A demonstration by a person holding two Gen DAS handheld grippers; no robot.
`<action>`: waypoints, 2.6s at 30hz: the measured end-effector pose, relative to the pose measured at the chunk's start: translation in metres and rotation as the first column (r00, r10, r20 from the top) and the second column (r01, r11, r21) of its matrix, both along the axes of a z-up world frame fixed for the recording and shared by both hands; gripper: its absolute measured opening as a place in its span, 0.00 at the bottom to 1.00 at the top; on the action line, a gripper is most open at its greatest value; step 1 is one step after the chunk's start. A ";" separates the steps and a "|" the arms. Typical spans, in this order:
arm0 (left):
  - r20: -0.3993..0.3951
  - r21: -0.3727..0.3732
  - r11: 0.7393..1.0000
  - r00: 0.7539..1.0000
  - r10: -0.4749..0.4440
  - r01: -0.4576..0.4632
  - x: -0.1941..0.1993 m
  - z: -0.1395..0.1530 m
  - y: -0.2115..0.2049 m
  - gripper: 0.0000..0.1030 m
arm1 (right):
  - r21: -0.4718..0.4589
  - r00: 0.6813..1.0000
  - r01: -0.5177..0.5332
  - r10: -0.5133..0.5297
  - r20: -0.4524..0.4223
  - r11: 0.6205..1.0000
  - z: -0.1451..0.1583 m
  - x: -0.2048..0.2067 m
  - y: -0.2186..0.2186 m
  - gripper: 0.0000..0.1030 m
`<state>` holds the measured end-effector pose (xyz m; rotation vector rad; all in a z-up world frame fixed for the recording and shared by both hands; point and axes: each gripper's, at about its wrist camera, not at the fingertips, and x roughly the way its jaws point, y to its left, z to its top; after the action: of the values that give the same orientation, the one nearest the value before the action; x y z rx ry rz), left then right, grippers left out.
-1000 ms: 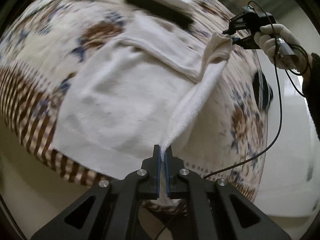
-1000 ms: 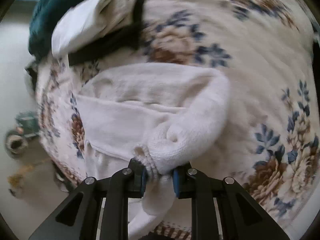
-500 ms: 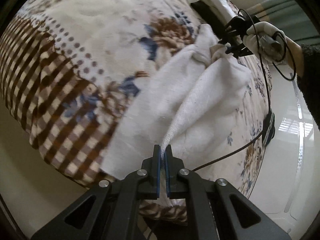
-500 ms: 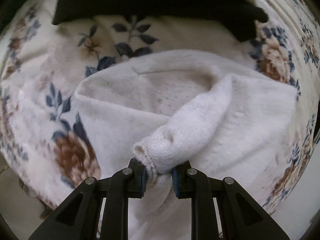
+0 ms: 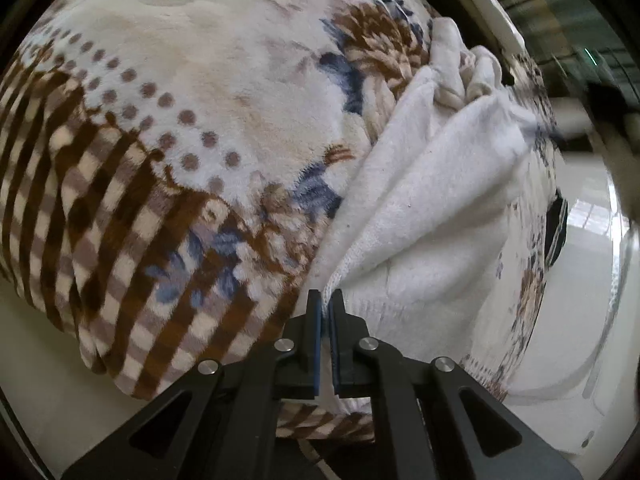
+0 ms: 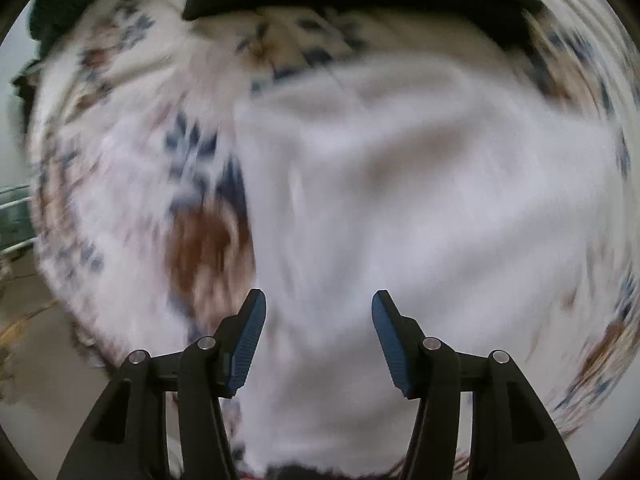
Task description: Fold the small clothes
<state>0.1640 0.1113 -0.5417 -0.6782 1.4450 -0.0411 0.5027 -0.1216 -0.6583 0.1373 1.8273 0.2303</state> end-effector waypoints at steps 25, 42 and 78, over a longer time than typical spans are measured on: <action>-0.015 0.176 0.975 0.990 -0.137 0.137 0.012 0.043 -0.030 0.02 | 0.106 0.810 0.545 -0.489 -0.324 0.832 -0.043 -0.374 -0.196 0.02; -0.130 0.112 0.965 0.967 -0.221 0.236 0.054 0.010 0.008 0.37 | 0.138 0.854 0.485 -0.433 -0.289 0.864 -0.023 -0.300 -0.175 0.59; 0.186 -0.031 0.934 0.921 -0.343 0.355 0.393 -0.021 -0.043 0.41 | 0.136 0.779 0.589 -0.605 0.165 0.796 0.016 -0.067 -0.234 0.72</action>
<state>0.5566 0.0682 -0.5625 -0.4477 1.3796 -0.4196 0.4360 -0.3555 -0.6426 0.7168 1.4846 -0.1373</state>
